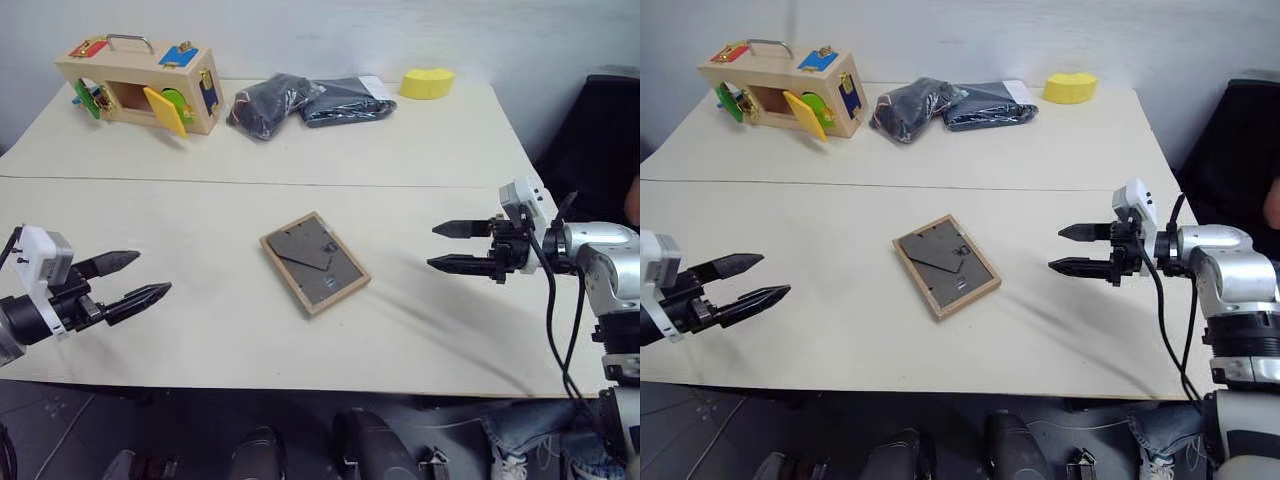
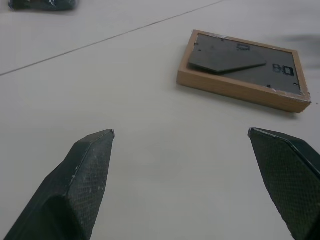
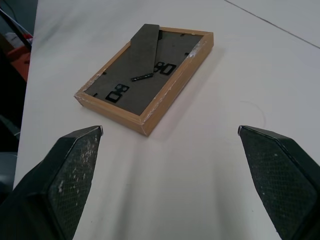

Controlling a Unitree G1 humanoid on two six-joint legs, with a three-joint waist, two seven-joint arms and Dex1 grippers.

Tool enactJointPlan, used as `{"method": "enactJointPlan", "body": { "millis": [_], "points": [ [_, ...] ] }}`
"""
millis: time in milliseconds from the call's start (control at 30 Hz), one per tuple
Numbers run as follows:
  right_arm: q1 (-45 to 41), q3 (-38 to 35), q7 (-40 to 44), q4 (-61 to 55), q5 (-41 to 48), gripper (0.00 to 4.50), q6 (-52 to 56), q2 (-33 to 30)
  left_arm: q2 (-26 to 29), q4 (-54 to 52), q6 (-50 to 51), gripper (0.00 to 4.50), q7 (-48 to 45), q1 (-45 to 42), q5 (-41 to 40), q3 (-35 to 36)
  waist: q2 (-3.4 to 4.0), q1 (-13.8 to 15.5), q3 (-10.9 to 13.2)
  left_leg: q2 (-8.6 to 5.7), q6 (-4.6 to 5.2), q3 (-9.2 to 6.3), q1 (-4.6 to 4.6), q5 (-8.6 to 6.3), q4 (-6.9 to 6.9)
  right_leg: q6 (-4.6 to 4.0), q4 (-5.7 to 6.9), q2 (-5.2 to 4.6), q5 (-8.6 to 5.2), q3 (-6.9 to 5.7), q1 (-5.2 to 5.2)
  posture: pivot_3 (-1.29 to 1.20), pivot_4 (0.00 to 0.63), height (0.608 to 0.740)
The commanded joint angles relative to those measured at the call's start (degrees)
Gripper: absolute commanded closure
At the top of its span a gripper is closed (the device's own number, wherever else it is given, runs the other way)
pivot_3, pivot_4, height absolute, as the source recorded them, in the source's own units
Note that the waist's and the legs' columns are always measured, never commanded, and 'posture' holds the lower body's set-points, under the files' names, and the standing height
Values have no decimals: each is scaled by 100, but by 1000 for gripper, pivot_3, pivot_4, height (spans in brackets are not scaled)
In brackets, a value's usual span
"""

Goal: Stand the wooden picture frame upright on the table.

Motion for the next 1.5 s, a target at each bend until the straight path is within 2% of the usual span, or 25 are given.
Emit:
{"method": "enactJointPlan", "body": {
  "millis": [33,300,367,400,500,767,867,1067,1267,1333,1400,1500],
  "points": [
    [-172,-54,12,-9,4,21,-35,86,47,-206,-179,0,-56,123,71,135,0,0,0,0,0,0,0,0,-2,0,-3,0,0,0,-1,0,150,740],
    [-203,-115,-446,-25,-178,21,-201,407,103,-364,-298,0,61,286,436,-231,0,-2,0,0,0,1,-1,0,-15,0,-12,-1,0,-1,-1,0,150,740],
    [-239,-4,-631,44,-411,21,-607,580,170,-234,-569,0,-96,108,673,-656,0,-11,0,0,-2,1,-1,1,-16,0,-13,0,0,0,-1,0,150,740],
    [-286,111,-749,137,-596,6,-762,669,181,-118,-791,178,-133,-43,880,-941,0,-10,0,0,-3,1,-1,2,-15,0,-11,0,0,0,-1,0,150,740],
    [-453,460,-1072,548,-1173,613,-1363,967,258,293,-1382,906,-340,-523,1528,-1878,0,-21,0,-4,-6,6,1,5,-13,0,-4,1,0,2,-3,0,150,740],
    [-953,1143,-1527,1703,-2263,3409,-2752,1602,-171,1737,-2215,3573,-605,-2569,2703,-3686,0,-113,0,-4,-5,13,-25,7,-3,1,-3,2,1,3,-25,0,150,740],
    [-968,1243,-1526,1735,-2366,4408,-2882,1791,-359,2158,-2432,4467,-680,-3043,2909,-3974,0,-155,0,-2,-1,13,-43,5,25,4,13,2,2,2,-36,0,150,740],
    [-464,1537,-1242,622,-2341,4464,-2416,1924,-1122,3185,-2762,4489,-503,-3809,3204,-4312,1,-134,-1,4,-2,16,-42,5,48,4,42,2,2,4,-46,0,150,740],
    [75,1569,-1076,-688,-2111,4464,-1739,1808,-1775,3897,-2560,4489,-286,-4464,3125,-4192,3,-41,-2,2,-1,11,-46,5,58,5,43,-4,3,-4,-40,0,150,740],
    [157,1555,-1088,-881,-2100,4464,-1616,1777,-1774,3905,-2327,4489,-381,-4530,3016,-4101,3,-27,-2,2,-1,11,-47,4,58,5,44,-4,3,-4,-43,0,150,740],
    [199,1532,-1150,-963,-2132,4500,-1580,1743,-1605,3960,-1802,4108,-530,-4590,2834,-3929,3,-62,-2,2,-1,12,-46,5,58,5,46,-3,3,-3,-45,0,150,740],
    [116,1490,-1252,-774,-2265,4500,-1758,1647,-735,3559,380,3295,-1735,-4393,2109,-3958,0,-174,-2,4,-5,12,-47,7,57,4,55,2,2,-3,-51,0,150,740]
  ]
}}
